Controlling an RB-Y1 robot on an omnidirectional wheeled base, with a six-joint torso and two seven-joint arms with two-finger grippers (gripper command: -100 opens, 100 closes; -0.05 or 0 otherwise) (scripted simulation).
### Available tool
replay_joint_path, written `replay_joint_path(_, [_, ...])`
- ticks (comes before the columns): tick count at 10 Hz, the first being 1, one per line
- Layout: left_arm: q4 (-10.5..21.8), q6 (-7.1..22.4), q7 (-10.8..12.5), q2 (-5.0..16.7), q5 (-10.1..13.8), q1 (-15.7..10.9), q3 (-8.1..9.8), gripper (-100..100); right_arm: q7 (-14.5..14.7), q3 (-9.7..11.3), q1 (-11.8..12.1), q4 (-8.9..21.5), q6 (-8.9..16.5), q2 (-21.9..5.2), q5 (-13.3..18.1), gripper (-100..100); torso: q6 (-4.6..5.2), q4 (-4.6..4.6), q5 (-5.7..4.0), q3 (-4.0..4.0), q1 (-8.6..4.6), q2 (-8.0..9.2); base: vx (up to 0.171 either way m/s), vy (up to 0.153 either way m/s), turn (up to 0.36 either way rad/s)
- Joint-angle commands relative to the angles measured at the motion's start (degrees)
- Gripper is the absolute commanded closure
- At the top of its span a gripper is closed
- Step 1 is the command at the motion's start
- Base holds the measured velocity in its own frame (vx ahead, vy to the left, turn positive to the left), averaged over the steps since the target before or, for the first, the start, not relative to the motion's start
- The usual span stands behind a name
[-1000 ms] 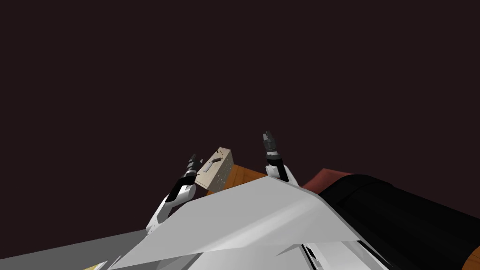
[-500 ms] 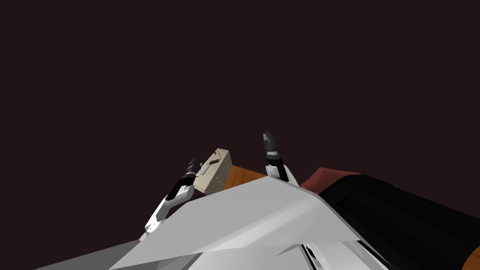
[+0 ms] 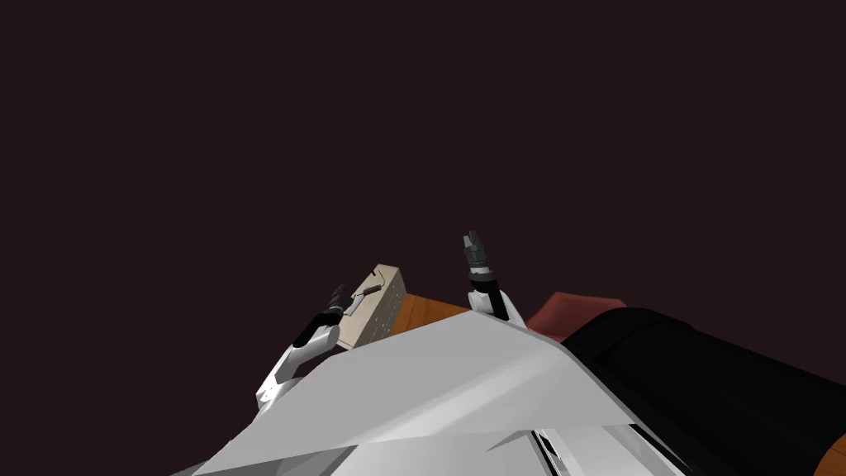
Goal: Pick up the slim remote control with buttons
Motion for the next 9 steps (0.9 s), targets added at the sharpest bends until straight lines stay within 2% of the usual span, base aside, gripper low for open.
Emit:
replay_joint_path(1, [2.86, 0.37, 0.86, 1.03, 1.02, -0.55, -0.28, -100, 0.0, 0.0, 0.0, 0.0, 0.0, 0.0, 0.0, 0, 0.0, 0.0, 0.0, 0.0, 0.0, 0.0, 0.021, -0.003, -0.069])
replay_joint_path(2, [3.54, 0.37, 0.86, 1.03, 1.02, -0.55, -0.28, -100, 0.0, 0.0, 0.0, 0.0, 0.0, 0.0, 0.0, 0, -0.02, 0.0, 0.02, 0.02, 0.08, 0.04, 0.0, 0.001, 0.017])
replay_joint_path(3, [5.5, 2.67, 2.07, 1.91, 2.22, -1.83, -0.02, -100, 0.0, -0.01, 0.0, 0.0, 0.0, 0.0, 0.0, 0, -0.04, 0.02, 0.02, 0.06, 0.11, 0.11, 0.029, -0.006, -0.093])
replay_joint_path(5, [7.23, 2.67, 2.07, 1.91, 2.22, -1.83, -0.02, -100, 0.0, 0.0, 0.0, 0.0, 0.0, 0.0, 0.0, 0, -0.02, 0.01, 0.02, 0.02, 0.09, 0.05, 0.013, -0.003, -0.044])
replay_joint_path(6, [9.69, 4.98, 3.22, 2.76, 3.42, -3.14, 0.25, -100, 0.0, -0.01, 0.0, 0.0, 0.0, 0.0, 0.0, 0, -0.03, 0.02, 0.02, 0.05, 0.1, 0.1, 0.029, -0.006, -0.094])
replay_joint_path(7, [10.97, 4.98, 3.22, 2.76, 3.42, -3.14, 0.25, -100, 0.0, 0.0, 0.0, 0.0, 0.0, 0.0, 0.0, 0, 0.0, 0.01, 0.02, 0.02, 0.08, 0.04, 0.028, -0.005, -0.073])
replay_joint_path(8, [13.17, 7.29, 4.29, 3.57, 4.63, -4.46, 0.51, -100, 0.0, -0.01, 0.0, 0.0, 0.0, 0.0, 0.0, 0, -0.03, 0.0, 0.02, 0.02, 0.09, 0.04, 0.063, -0.006, -0.087])
replay_joint_path(9, [14.72, 7.29, 4.29, 3.57, 4.63, -4.46, 0.51, -100, 0.0, 0.0, 0.01, 0.0, 0.0, 0.0, 0.0, 0, -0.01, -0.01, 0.02, -0.04, 0.09, -0.07, 0.047, -0.004, -0.063])
